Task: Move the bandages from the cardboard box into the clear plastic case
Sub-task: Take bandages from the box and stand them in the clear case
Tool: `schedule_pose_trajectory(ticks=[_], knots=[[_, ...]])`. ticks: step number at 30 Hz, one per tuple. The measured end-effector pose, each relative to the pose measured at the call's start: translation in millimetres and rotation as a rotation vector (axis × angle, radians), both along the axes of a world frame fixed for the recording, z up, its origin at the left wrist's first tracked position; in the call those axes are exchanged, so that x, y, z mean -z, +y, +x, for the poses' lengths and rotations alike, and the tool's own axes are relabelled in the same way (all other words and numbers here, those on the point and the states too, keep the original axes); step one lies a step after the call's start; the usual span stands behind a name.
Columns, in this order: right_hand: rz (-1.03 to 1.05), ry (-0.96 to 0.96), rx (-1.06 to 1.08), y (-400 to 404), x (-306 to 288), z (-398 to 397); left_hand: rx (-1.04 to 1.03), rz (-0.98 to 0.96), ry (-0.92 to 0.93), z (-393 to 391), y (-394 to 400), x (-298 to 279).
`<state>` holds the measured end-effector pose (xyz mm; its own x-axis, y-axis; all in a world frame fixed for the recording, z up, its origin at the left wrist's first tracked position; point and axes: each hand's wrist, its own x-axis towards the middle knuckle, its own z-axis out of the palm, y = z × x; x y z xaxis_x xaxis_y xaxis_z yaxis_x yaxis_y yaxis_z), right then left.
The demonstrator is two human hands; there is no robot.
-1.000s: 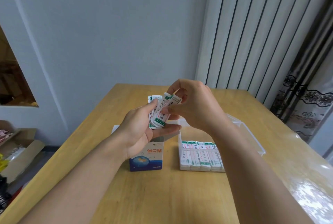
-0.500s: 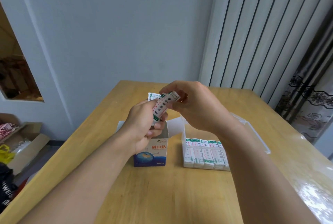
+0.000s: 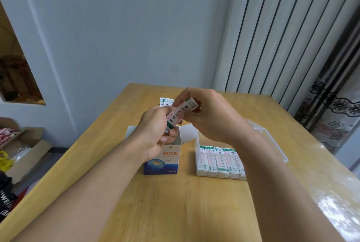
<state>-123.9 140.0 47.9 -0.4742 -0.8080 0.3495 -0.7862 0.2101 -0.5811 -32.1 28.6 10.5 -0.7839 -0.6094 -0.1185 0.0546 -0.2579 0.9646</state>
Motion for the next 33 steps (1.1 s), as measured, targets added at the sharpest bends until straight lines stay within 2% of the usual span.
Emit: schedule_pose_trajectory(ticks=[9, 13, 21, 23, 27, 33], knots=[[-0.081, -0.023, -0.013, 3.3, -4.3, 1.9, -0.031, 0.091, 0.061, 0.2, 2.1, -2.6], [-0.188, -0.014, 0.026, 8.6, -9.1, -3.3, -0.058, 0.195, 0.100, -0.6, -0.5, -4.6], [-0.089, 0.053, -0.040, 1.3, -3.7, 4.6, -0.055, 0.186, 0.077, -0.1, 2.3, -5.1], [-0.113, 0.022, -0.051, 2.1, -4.4, 2.8, -0.050, 0.151, 0.065, -0.2, 2.3, -4.9], [-0.226, -0.170, -0.062, 3.2, -5.6, 2.3, -0.037, 0.134, 0.068, 0.3, 5.8, -4.5], [-0.268, -0.167, 0.038, 2.0, -3.9, 2.1, -0.007, 0.200, 0.122, 1.8, 8.8, -6.7]])
